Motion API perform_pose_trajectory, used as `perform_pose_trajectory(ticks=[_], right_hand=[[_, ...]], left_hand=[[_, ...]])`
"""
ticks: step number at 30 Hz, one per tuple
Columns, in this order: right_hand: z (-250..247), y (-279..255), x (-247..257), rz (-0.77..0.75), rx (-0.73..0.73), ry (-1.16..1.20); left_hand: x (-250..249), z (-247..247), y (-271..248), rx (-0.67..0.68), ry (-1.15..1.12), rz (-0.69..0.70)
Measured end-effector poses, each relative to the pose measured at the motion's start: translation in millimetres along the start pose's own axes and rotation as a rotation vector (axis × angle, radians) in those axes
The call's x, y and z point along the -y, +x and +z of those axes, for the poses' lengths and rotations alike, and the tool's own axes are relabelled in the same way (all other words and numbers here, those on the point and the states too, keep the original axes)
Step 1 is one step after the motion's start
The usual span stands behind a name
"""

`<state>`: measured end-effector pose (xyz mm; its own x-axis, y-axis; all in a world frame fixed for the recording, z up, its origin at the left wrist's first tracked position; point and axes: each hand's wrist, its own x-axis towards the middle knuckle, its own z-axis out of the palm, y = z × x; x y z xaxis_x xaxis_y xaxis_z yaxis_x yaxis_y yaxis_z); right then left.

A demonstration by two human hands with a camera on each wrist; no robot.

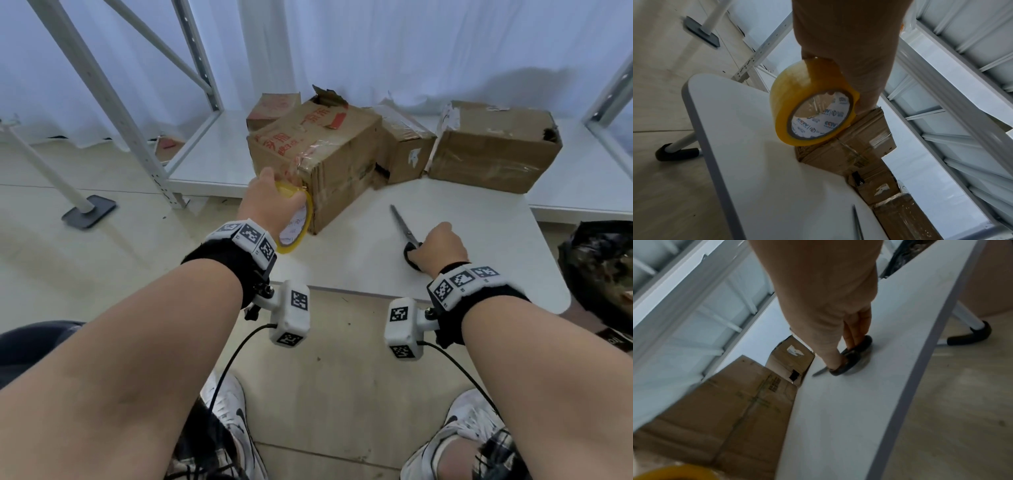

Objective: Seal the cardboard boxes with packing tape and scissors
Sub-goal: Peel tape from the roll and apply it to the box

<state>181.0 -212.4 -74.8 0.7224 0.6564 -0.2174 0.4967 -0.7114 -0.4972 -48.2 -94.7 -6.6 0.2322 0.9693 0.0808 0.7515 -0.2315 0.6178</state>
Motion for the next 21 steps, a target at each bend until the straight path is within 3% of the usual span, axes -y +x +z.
perform_pose_trajectory(ticks=[6,12,15,18,21], right_hand=[[-8,-17,20,-0.055,0.161,0.51],[-24,-50,44,-0.243,0.378,0.744],[-38,-63,60,-0.349,0.432,0.547],[-51,-68,71,-0.349,0.547,0.378],[-65,-71,79,-0.339,0.592,0.356]], left_hand=[[-2,-11,-1,0.134,-0.024,0.096],[-3,-19,-1,0.216,0.052,0.122],[-7,-23,-2,0.235,0.084,0.098],[-12,-27,-2,0.255,0.12,0.101],[-14,-29,-1,0.272,0.145,0.091]])
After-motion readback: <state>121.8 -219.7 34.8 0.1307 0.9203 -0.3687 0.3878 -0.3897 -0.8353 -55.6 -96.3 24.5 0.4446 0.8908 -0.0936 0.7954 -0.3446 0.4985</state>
